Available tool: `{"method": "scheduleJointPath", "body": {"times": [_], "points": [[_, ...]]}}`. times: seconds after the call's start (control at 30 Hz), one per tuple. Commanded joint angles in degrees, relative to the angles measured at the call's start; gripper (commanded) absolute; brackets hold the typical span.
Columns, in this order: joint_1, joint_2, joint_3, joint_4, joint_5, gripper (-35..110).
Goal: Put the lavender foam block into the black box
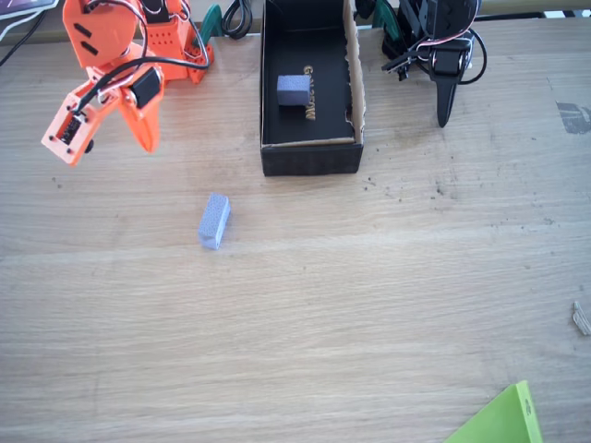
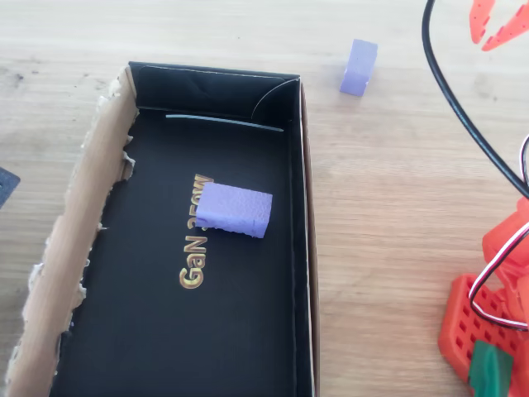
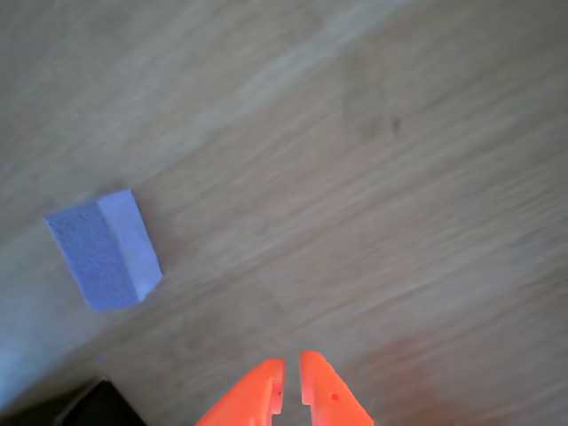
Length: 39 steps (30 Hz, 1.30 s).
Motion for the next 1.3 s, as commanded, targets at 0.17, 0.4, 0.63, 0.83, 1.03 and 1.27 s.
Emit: {"method": "scheduleJointPath", "body": {"times": [0.17, 0.4, 0.63, 0.83, 1.03, 1.27], "points": [[-0.62, 1.58, -0.44, 3.43, 6.33, 0], [-3.52, 4.22, 0.53, 4.66, 9.93, 0], [-7.47, 6.42, 1.41, 4.39, 9.49, 0], [-12.30, 8.79, 3.69, 2.02, 9.40, 0], [-15.47, 8.35, 4.57, 0.44, 10.63, 0], [-18.46, 7.47, 4.04, -2.72, 10.37, 0]]}}
